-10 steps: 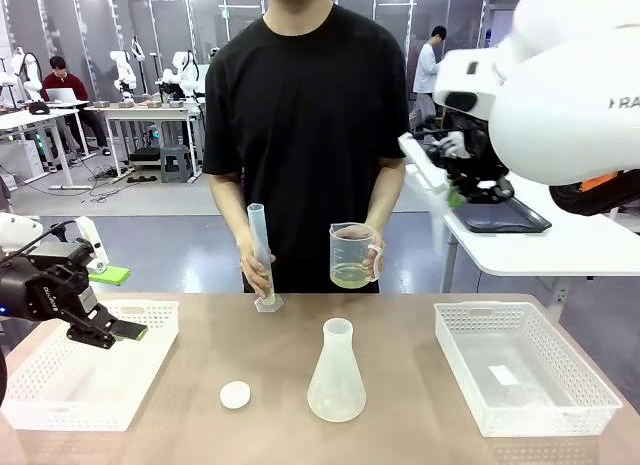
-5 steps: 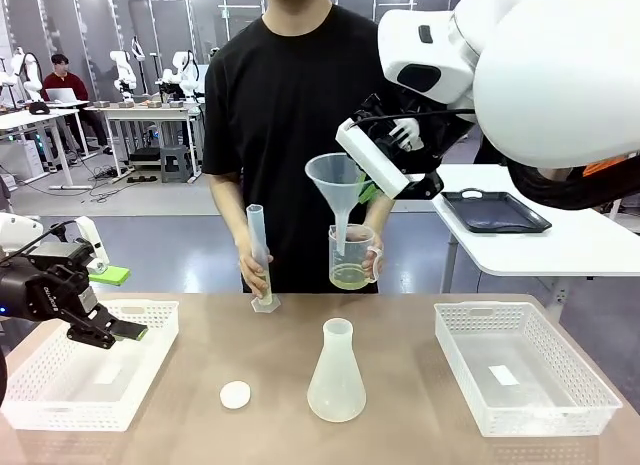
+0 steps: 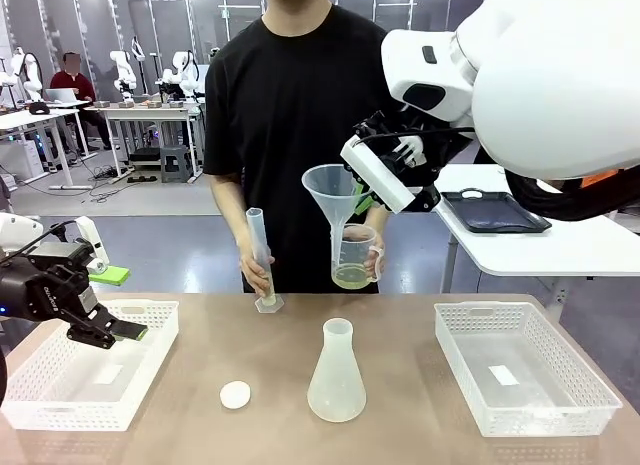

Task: Prepare the solutions needed for the experiment.
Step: Pick up the Plastic Funnel and insert it into the Big flask, then once the solution is in the Big flask , pick up the Plastic Funnel and place it back into the right Organizing basket.

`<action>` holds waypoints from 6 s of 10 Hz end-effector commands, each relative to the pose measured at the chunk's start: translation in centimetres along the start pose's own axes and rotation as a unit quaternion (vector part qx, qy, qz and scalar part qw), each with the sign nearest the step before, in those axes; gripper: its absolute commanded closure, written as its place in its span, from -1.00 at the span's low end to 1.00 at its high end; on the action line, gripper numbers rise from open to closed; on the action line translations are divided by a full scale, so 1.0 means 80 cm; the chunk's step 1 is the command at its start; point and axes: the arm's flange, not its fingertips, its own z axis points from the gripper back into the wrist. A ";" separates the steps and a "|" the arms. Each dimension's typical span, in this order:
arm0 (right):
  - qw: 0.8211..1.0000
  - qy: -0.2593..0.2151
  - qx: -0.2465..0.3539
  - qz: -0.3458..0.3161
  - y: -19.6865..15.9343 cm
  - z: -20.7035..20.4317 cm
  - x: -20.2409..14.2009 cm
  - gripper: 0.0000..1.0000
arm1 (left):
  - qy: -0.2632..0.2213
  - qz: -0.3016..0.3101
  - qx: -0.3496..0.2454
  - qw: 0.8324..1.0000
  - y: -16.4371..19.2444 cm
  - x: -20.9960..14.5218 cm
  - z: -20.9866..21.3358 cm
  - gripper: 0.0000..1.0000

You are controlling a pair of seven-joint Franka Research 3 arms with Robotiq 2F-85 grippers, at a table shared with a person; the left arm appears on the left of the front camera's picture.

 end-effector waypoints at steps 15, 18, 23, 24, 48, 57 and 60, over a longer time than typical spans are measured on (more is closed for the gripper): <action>0.998 -0.060 0.015 -0.028 0.073 -0.126 -0.034 0.87 | -0.001 -0.001 0.000 1.000 -0.005 0.001 0.000 -1.00; 0.996 -0.067 0.029 -0.042 0.083 -0.144 -0.035 0.87 | -0.001 -0.001 0.000 1.000 -0.005 0.001 0.000 -1.00; 0.995 -0.075 0.050 -0.043 0.103 -0.177 -0.032 0.87 | -0.001 -0.001 0.000 1.000 -0.005 0.001 0.000 -1.00; 0.995 -0.077 0.056 -0.041 0.107 -0.181 -0.030 0.87 | -0.001 -0.001 0.000 1.000 -0.005 0.001 0.000 -1.00; 0.994 -0.017 0.105 -0.023 0.086 -0.150 0.015 0.47 | -0.001 -0.001 0.000 1.000 -0.005 0.001 0.000 -1.00; 0.945 0.027 0.169 -0.281 0.118 0.017 -0.035 0.47 | -0.001 -0.001 0.000 1.000 -0.005 0.001 0.000 -1.00; 0.950 0.029 0.177 -0.257 0.130 0.018 -0.046 0.47 | -0.001 -0.001 0.000 1.000 -0.005 0.001 0.000 -1.00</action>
